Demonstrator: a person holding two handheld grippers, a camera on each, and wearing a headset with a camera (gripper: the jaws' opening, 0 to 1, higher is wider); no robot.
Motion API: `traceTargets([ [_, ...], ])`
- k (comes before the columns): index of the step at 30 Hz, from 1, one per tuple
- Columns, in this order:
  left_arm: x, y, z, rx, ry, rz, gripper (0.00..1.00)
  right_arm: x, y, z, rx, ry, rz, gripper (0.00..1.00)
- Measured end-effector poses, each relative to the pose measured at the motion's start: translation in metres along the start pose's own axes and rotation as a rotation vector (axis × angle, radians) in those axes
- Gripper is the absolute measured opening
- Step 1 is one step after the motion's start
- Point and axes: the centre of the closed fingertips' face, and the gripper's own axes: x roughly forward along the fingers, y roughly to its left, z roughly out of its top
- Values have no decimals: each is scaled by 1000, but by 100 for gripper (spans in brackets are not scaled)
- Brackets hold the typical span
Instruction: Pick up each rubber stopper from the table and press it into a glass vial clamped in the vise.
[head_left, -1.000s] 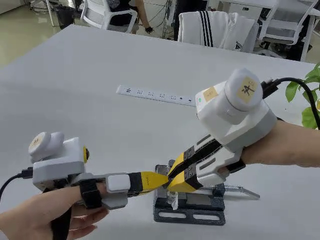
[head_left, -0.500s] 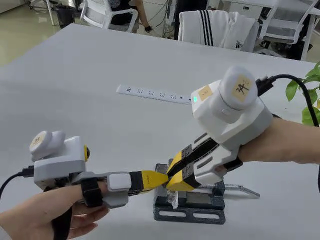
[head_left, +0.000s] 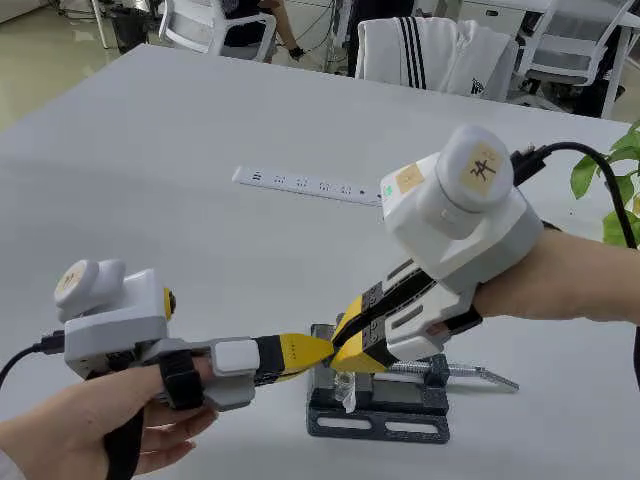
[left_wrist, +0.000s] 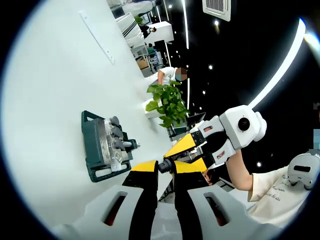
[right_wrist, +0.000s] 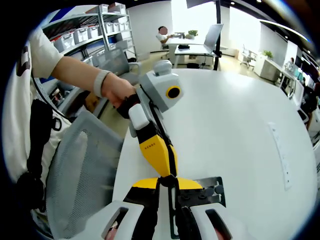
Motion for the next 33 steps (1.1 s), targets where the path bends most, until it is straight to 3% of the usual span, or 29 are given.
traceTargets([
  [11, 1, 2, -3, 34, 6, 11, 8, 3, 1, -3, -14, 38, 12, 7],
  [14, 0, 2, -2, 93, 1, 14, 9, 3, -1, -4, -15, 43, 14, 6],
  [17, -3, 4, 2, 135, -2, 41, 20, 3, -1, -7, -12, 53, 12, 6],
  [19, -5, 7, 1, 194, 16, 58, 22, 3, -3, -10, -12, 60, 10, 6],
  [20, -6, 9, 1, 254, 32, 81, 27, 3, -4, -12, -8, 64, 10, 6],
  [22, -6, 10, -2, 316, 59, 101, 36, 2, -4, -13, -6, 71, 11, 6],
  [24, -5, 11, -4, 350, 75, 113, 43, 2, -5, -15, -4, 77, 12, 6],
  [30, -3, 20, -10, 529, 157, 179, 62, 2, -13, -24, 0, 107, 17, 6],
  [33, -3, 19, -9, 590, 165, 197, 72, 1, -16, -27, 2, 121, 18, 6],
])
